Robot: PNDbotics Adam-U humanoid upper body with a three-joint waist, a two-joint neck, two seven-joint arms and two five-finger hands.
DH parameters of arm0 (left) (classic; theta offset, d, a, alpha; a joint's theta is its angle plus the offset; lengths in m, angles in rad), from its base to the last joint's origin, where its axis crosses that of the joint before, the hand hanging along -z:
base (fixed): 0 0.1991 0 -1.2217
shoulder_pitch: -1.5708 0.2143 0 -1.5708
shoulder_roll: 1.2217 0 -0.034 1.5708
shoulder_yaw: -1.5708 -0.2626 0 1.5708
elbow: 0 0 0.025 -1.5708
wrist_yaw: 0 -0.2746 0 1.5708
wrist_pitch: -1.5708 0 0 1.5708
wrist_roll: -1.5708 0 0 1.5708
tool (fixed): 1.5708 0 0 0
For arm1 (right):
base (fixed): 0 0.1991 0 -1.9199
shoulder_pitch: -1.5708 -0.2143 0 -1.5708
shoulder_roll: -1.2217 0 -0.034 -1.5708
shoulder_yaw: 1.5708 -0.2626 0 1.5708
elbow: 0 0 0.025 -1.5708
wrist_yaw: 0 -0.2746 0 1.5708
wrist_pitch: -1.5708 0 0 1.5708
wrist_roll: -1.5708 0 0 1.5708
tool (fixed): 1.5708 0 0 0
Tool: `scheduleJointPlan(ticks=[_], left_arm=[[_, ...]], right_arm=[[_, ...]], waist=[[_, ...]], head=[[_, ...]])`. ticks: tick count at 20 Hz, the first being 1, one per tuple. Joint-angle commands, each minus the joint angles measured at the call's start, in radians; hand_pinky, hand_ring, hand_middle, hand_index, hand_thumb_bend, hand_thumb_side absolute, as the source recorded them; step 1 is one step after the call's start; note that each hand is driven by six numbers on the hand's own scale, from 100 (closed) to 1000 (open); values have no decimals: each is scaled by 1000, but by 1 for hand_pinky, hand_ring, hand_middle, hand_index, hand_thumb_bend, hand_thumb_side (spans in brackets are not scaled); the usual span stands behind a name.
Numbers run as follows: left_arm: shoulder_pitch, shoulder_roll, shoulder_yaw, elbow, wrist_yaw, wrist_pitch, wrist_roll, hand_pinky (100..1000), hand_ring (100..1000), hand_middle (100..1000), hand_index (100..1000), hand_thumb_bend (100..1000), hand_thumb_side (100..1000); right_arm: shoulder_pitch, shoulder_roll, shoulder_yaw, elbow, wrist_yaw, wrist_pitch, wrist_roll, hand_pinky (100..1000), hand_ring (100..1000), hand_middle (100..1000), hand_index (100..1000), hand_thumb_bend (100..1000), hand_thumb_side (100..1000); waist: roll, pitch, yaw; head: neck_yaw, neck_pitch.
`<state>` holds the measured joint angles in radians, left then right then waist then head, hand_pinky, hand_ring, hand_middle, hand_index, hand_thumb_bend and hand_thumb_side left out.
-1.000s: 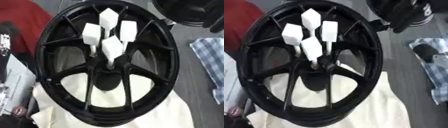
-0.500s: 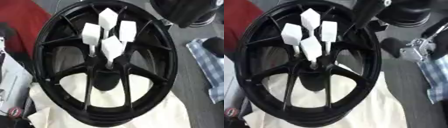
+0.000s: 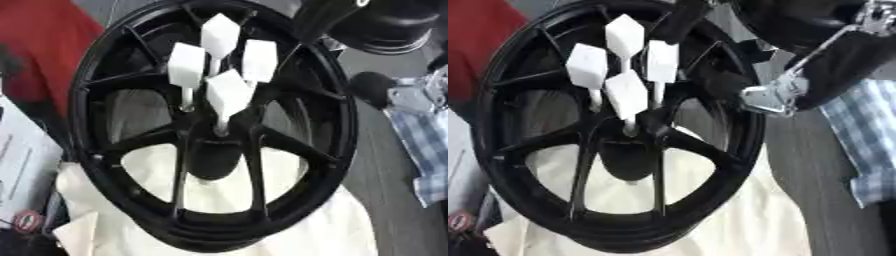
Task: Pull the pin out of the wheel hub.
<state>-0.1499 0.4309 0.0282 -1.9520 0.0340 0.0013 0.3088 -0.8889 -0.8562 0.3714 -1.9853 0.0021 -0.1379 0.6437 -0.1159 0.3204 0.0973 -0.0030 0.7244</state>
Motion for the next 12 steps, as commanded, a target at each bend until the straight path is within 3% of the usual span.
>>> scheduleJointPlan(ticks=[1,6,12], left_arm=[[-11,27,0,-8,4,-1,-4,861,736,647,786,100,718],[-15,24,-2,-5,6,1,-8,861,732,646,786,100,720],[-14,21,-2,-3,7,0,-8,861,731,646,786,100,721]], right_arm=[[-9,-5,-3,10,35,52,0,905,903,803,850,246,539],[-25,37,12,82,110,108,-2,921,931,829,864,271,548],[-40,87,23,176,212,138,-23,917,926,825,864,274,541]], waist=[[4,-14,3],[3,-11,10],[2,-10,12]], head=[[-5,-3],[-15,-1],[-23,9]])
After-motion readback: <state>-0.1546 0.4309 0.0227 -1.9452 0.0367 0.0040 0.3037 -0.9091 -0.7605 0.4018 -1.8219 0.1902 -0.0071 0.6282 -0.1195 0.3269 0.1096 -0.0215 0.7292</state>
